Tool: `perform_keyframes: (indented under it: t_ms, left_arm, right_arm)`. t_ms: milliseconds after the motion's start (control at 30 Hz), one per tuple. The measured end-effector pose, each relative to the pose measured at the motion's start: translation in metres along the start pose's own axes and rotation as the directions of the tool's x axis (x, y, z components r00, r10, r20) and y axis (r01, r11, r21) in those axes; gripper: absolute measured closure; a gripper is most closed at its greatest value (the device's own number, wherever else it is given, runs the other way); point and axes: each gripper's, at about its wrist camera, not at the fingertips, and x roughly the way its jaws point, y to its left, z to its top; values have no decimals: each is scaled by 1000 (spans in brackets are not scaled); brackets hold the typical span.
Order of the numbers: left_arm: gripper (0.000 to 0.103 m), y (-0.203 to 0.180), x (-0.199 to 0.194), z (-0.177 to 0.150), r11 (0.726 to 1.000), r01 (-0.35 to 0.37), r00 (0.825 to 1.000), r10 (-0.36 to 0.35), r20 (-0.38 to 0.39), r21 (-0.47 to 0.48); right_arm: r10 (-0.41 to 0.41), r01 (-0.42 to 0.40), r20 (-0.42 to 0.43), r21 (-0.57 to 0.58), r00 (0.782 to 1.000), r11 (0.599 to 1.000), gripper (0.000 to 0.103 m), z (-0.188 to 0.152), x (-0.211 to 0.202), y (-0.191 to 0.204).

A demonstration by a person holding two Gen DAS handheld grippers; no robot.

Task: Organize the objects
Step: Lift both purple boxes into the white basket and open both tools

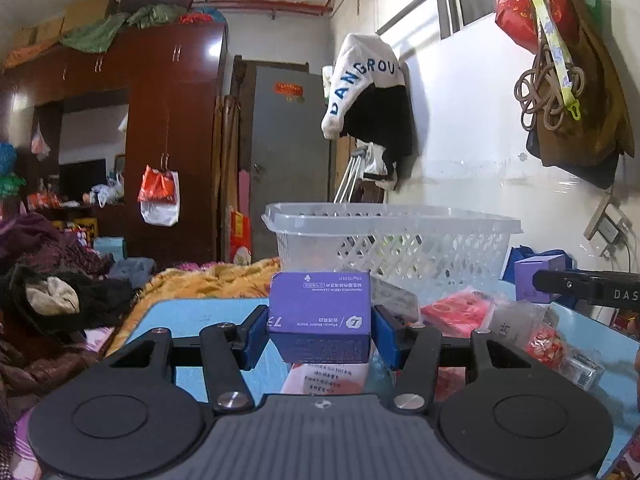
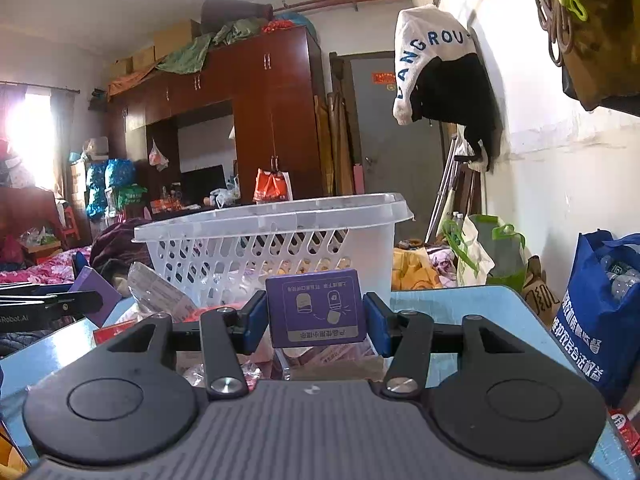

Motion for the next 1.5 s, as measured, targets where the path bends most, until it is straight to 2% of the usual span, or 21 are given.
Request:
perform_keyframes:
  t_ms: [333, 433, 567, 667, 800, 900, 967, 1000, 1033, 1067, 1100, 1300, 1400, 1500]
  left_arm:
    - [45, -1, -6, 10, 1000, 10, 1000, -9, 21, -16]
    - [45, -1, -10, 26, 1000, 19, 999, -18, 44, -5]
    - [45, 2, 8, 72, 998, 47, 998, -45, 54, -38]
    - [45, -2, 43, 109, 996, 69, 998, -70, -1, -52]
    - [45, -11, 108, 135, 996, 64, 986, -72, -154, -56]
    - [44, -12, 135, 134, 995, 38, 976, -57, -212, -90]
    - [35, -12, 140, 129, 994, 26, 978, -46, -204, -103]
    - [23, -13, 139, 127, 995, 24, 979, -43, -198, -96]
    - [16, -14, 138, 125, 996, 26, 980, -42, -194, -88]
    - [15, -15, 136, 123, 997, 29, 981, -43, -188, -78]
    - [15, -15, 133, 122, 997, 31, 983, -44, -181, -71]
    - [15, -12, 94, 112, 994, 76, 987, -87, -136, -78]
    - [15, -14, 64, 88, 997, 76, 990, -78, -119, -23]
    - [15, -8, 32, 57, 997, 73, 994, -74, -74, -28]
  right_arm:
    - [38, -38, 19, 12, 999, 999, 48, 2, -5, -1]
    - [73, -74, 45, 29, 996, 997, 48, 21, -13, 0]
    - [41, -38, 58, -63, 997, 997, 48, 66, -4, 15]
    - [33, -32, 9, -99, 999, 995, 48, 98, 27, 20]
    - [21, -31, -102, -92, 995, 995, 48, 118, 81, 16]
    - [4, -21, -175, -97, 984, 995, 48, 115, 113, 12]
    - [-1, -16, -190, -87, 982, 996, 43, 110, 119, 9]
    - [-5, -12, -186, -89, 983, 996, 37, 108, 117, 8]
    - [-8, -8, -172, -96, 985, 995, 20, 104, 112, 10]
    - [-17, 1, -153, -104, 988, 995, 6, 102, 107, 11]
    - [-25, 10, -132, -114, 991, 993, 3, 101, 100, 13]
    - [14, -23, -102, -91, 995, 996, 0, 93, 61, 11]
    - [20, -27, -100, -71, 995, 997, 0, 75, 37, 5]
    - [21, -27, -82, -62, 996, 998, 0, 48, 7, -2]
